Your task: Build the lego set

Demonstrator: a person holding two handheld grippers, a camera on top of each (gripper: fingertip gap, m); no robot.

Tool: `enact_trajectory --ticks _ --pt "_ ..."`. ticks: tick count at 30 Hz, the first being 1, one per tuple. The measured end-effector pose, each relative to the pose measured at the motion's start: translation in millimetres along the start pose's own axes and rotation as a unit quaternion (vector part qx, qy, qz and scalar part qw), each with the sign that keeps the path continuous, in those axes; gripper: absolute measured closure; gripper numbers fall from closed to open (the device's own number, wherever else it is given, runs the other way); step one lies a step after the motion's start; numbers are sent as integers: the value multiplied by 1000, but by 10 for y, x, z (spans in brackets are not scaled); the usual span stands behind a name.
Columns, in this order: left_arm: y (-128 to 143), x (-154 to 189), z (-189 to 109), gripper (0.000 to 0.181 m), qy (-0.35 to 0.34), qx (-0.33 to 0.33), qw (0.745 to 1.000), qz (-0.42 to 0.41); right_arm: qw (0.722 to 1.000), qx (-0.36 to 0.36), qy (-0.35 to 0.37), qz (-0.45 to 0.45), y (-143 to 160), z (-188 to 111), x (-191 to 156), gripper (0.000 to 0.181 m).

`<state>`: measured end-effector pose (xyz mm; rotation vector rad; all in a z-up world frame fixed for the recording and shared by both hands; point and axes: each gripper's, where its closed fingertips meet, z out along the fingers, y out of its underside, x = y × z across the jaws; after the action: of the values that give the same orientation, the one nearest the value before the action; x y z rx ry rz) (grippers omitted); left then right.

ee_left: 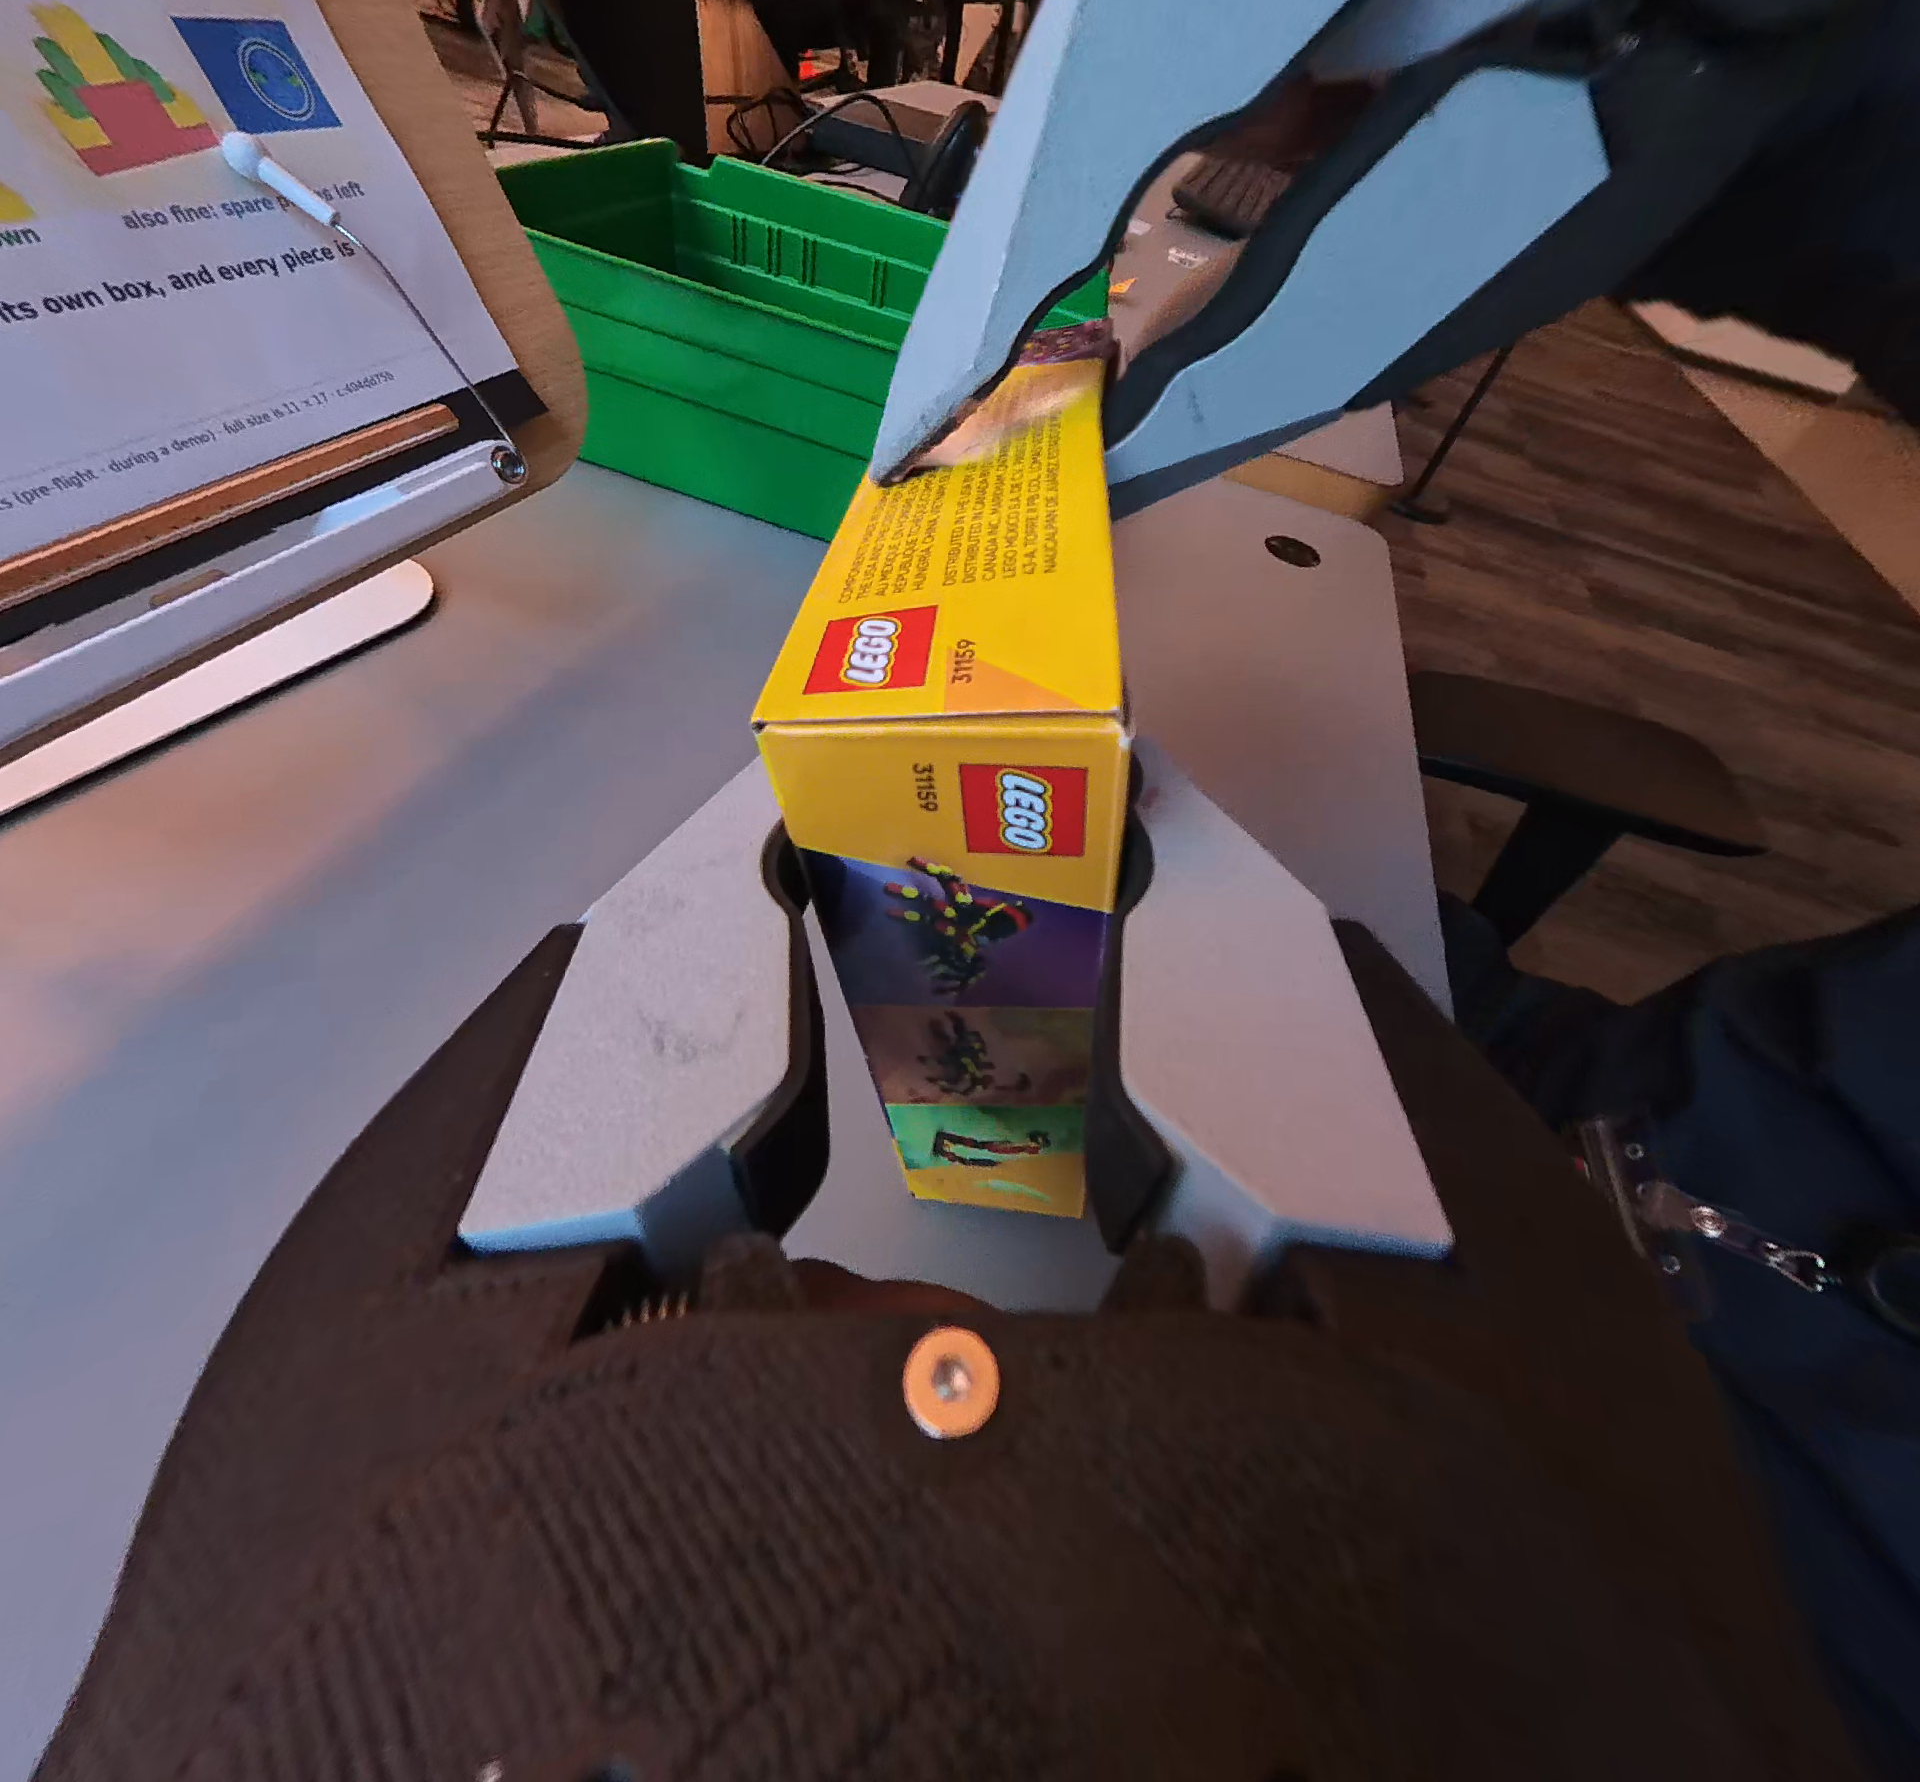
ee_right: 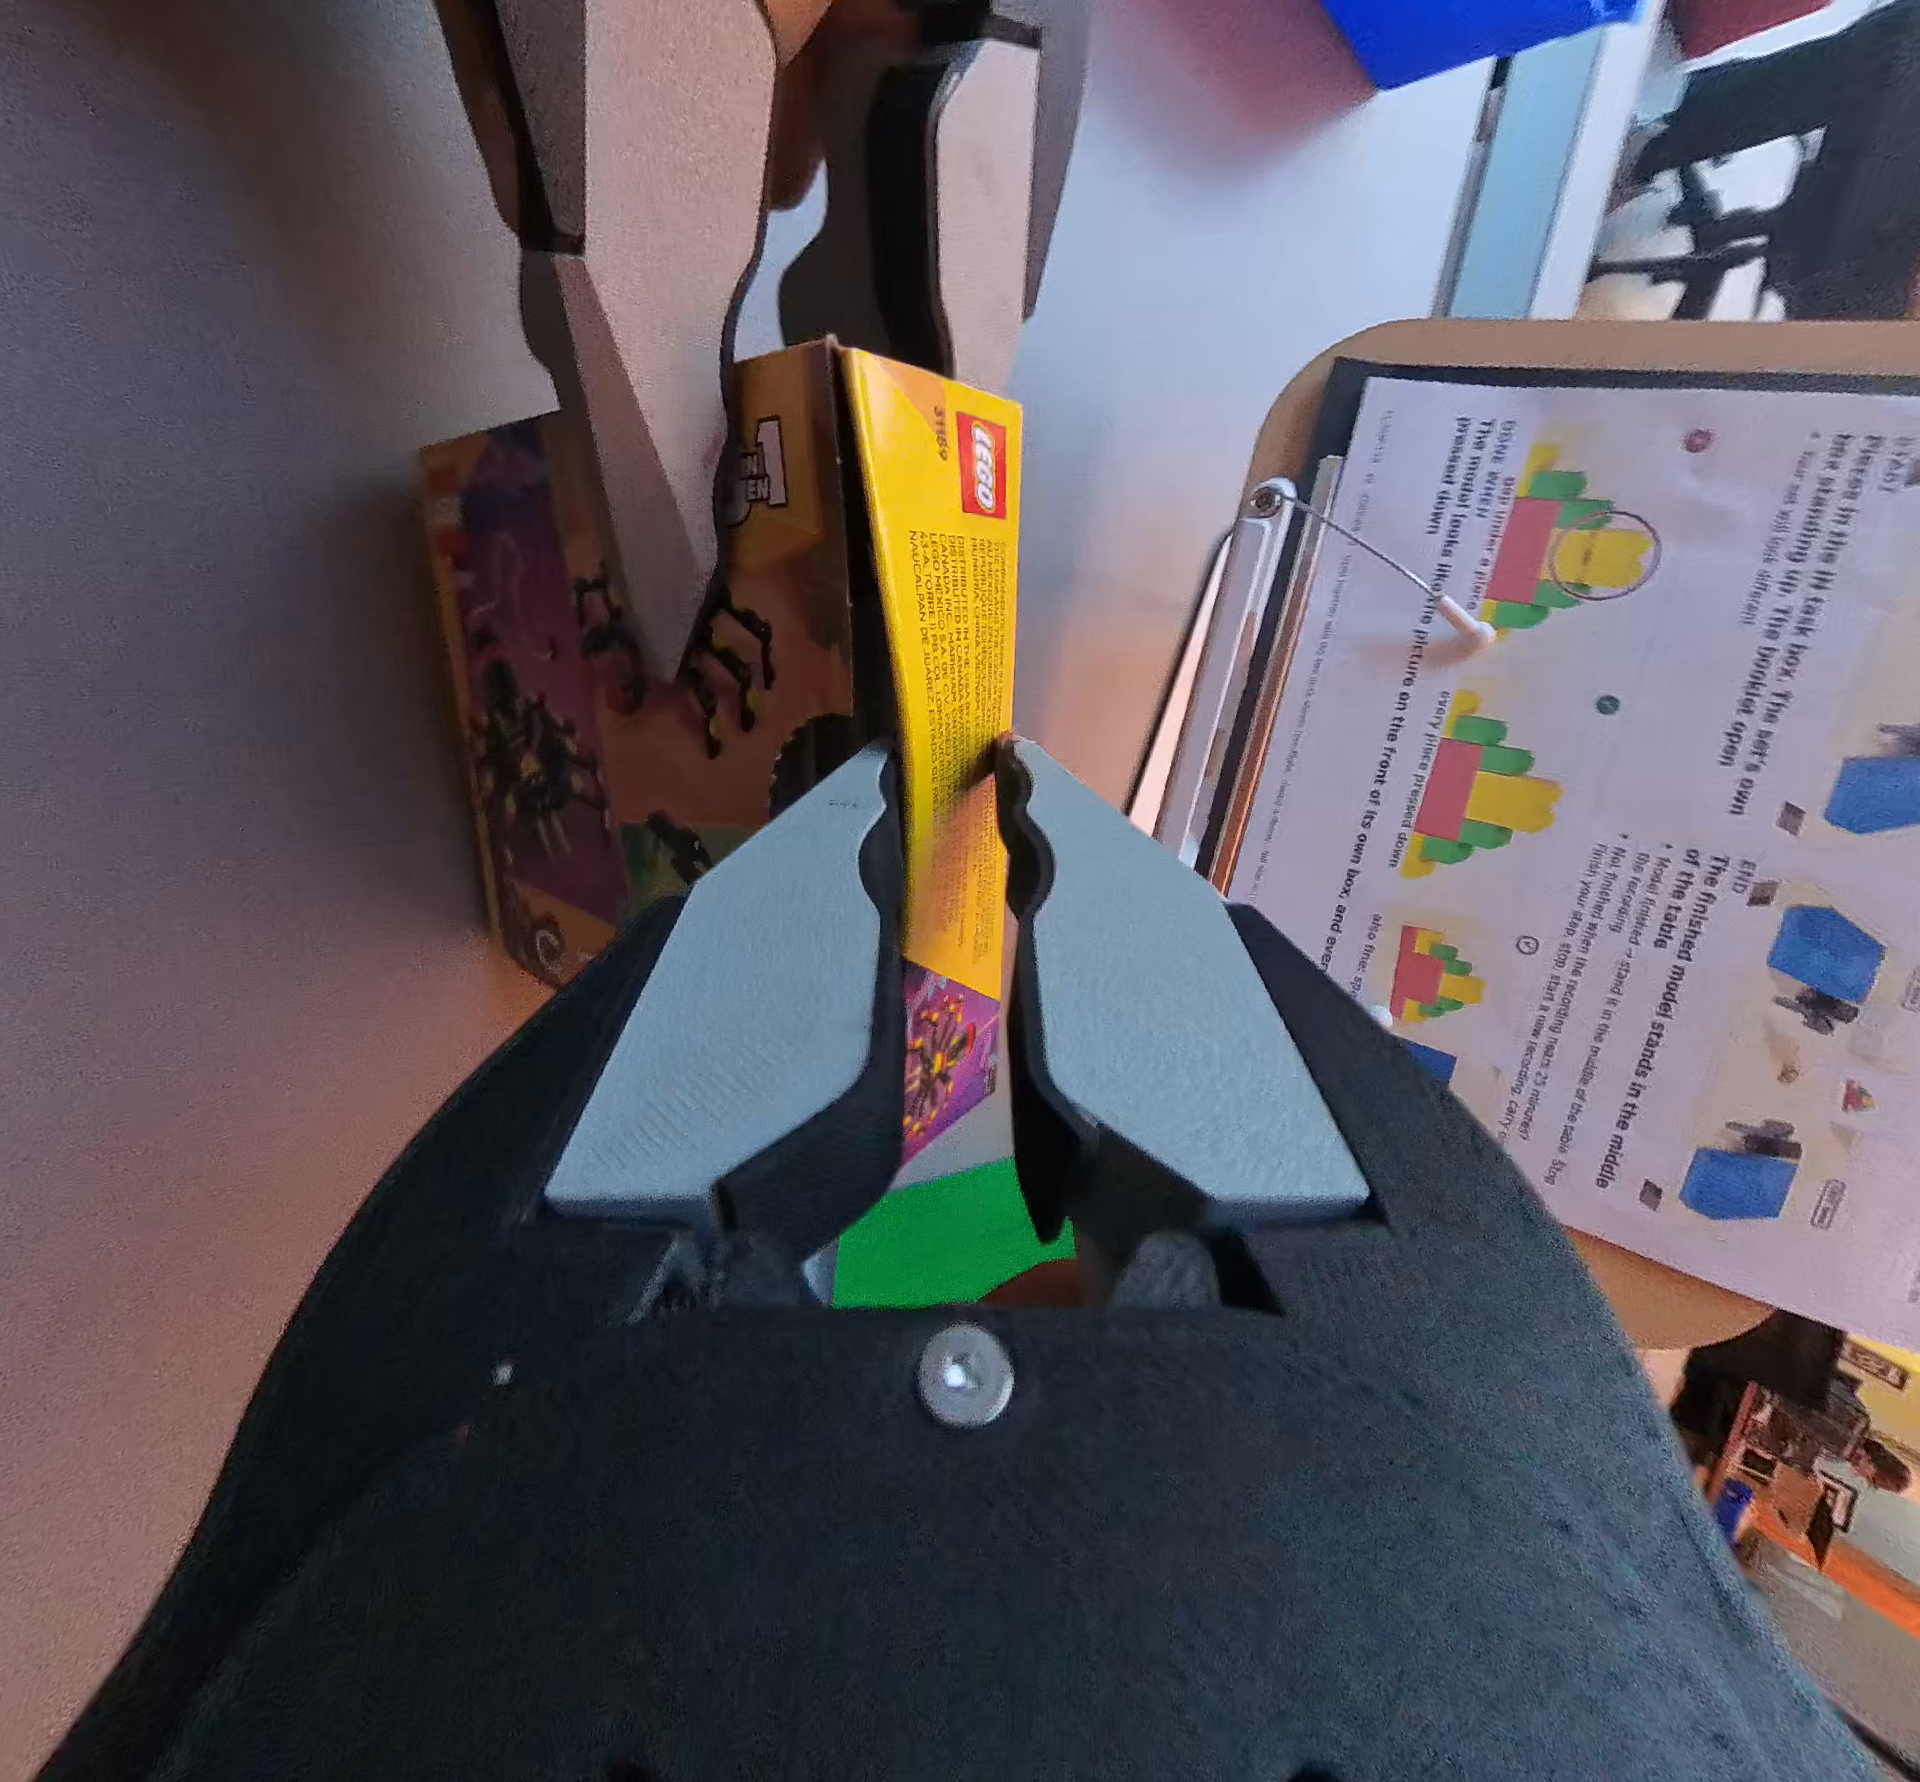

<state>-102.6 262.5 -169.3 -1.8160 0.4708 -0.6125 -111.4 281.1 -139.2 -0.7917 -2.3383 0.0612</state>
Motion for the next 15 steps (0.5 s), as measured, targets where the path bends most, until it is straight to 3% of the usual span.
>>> enact_trajectory --ticks 9,15 --pt "16 25 37 126 -22 -22 999 36 997 -7 -70 17 29 -69 -75 164" --pt "25 55 55 126 -31 -31 997 62 988 -18 -154 21 33 -145 -155 157"
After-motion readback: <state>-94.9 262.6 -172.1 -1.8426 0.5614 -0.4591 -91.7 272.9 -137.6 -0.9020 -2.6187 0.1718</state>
